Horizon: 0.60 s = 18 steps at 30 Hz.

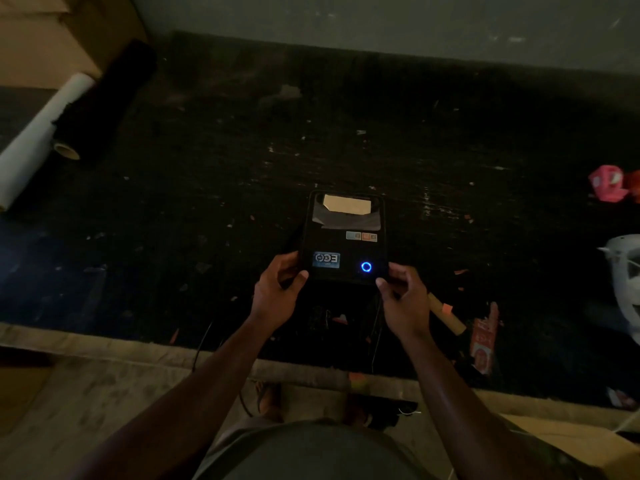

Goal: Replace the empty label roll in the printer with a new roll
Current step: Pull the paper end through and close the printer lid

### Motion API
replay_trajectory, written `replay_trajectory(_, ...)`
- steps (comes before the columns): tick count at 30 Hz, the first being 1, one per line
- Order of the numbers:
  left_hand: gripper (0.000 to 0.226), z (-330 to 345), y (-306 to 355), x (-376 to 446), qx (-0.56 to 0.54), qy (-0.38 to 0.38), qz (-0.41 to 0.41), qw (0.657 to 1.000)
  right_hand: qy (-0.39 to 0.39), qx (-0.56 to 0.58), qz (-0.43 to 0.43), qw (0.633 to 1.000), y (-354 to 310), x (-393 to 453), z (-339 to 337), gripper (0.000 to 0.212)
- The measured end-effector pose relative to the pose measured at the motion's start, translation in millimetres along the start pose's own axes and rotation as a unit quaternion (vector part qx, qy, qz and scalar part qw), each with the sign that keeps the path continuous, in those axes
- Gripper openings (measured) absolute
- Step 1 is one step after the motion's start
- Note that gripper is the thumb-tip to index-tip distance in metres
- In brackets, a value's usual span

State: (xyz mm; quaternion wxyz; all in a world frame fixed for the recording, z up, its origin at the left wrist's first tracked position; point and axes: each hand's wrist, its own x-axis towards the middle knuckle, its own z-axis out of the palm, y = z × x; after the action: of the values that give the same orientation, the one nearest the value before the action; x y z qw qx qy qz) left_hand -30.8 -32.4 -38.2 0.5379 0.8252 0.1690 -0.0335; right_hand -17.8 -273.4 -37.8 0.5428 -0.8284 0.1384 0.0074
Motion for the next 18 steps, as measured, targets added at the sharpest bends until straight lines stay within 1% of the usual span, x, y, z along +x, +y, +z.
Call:
replay_trajectory(8, 0.043, 0.0, 1.4, -1.5, -0.014, -0.002, -0.001, 1.0, -0.005, 0.016, 0.006, 1.0, 2.3, -0.9, 0.8, 0.039)
replay_trajectory(18, 0.044, -1.0, 4.2, -1.2, -0.018, -0.013, -0.013, 1.0, -0.002, -0.002, 0.012, 1.0, -3.5, -0.9, -0.1, 0.04)
